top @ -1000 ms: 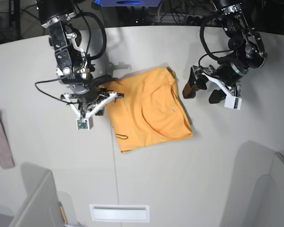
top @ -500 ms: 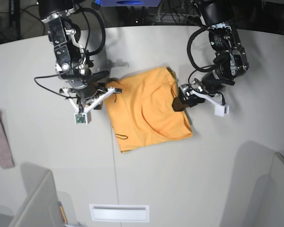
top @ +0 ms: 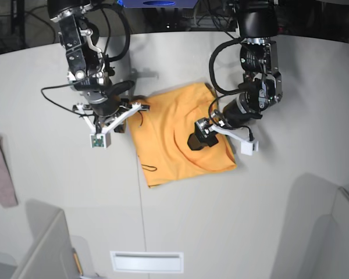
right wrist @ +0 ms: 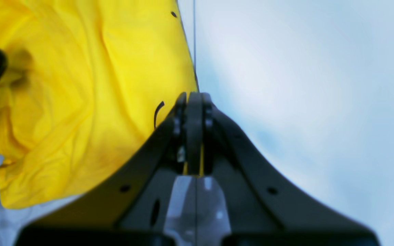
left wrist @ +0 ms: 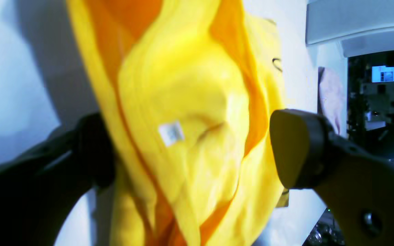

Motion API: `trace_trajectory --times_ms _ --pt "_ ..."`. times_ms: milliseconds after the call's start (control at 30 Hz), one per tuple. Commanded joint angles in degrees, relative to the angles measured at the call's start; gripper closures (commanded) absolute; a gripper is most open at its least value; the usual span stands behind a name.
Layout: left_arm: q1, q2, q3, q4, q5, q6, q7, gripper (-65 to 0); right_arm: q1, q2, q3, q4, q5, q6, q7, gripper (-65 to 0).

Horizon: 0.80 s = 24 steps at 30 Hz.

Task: Fold the T-shirt properly
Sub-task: 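Lower the left gripper and grasp the edge of the folded shirt, then drag the folded shirt with the left gripper to straighten it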

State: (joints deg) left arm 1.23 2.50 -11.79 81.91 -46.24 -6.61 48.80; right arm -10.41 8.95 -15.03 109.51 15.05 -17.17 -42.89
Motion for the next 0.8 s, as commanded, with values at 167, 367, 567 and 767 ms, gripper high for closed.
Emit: trace_trajectory --times_ms 167,367,567,767 --pt "0.2 -0.1 -0.5 -0.1 0.8 0.9 0.7 -65.0 -0.4 1.3 2.6 1.6 0.1 0.2 2.3 0.0" --pt "0.0 -0.1 -0.3 -0.5 0.8 0.9 0.7 -63.7 -0.4 1.3 2.5 1.6 0.1 0.2 2.3 0.0" --pt "-0.4 -0.1 -0.2 -0.6 1.1 4.3 1.0 -20.7 -0.4 1.3 2.6 1.6 0.1 0.2 2.3 0.0" --pt "-0.8 -0.3 0.2 -0.5 1.1 9.8 3.6 -0.8 -0.4 1.3 2.6 1.6 0.1 0.2 2.3 0.0"
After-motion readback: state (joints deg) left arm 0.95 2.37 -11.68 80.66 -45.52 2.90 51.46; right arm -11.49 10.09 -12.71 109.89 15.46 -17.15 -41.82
